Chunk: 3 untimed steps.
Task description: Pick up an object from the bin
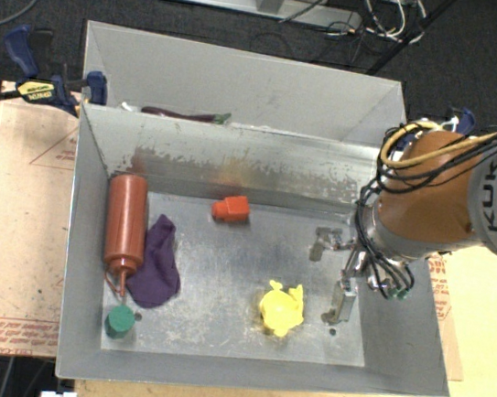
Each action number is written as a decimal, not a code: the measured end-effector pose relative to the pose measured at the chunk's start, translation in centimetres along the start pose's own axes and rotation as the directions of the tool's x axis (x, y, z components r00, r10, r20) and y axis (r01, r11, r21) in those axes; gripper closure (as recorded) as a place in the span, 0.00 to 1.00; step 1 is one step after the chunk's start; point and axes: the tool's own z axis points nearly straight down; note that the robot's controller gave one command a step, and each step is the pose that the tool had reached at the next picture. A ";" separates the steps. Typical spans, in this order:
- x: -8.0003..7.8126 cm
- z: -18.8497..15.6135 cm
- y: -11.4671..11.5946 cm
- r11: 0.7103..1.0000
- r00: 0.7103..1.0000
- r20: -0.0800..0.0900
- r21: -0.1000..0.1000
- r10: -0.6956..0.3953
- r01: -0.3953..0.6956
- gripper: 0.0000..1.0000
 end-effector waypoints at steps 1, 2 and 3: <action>2.1 4.3 2.8 0.995 0.995 0.001 -0.002 -0.100 0.100 0.00; 1.7 6.2 3.5 0.978 0.978 -0.003 -0.004 -0.209 0.209 0.00; 3.5 6.4 5.3 0.954 0.954 0.002 -0.003 -0.300 0.300 1.00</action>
Offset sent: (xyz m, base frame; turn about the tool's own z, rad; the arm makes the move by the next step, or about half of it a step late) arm -0.0113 0.0320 -0.0637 -0.2417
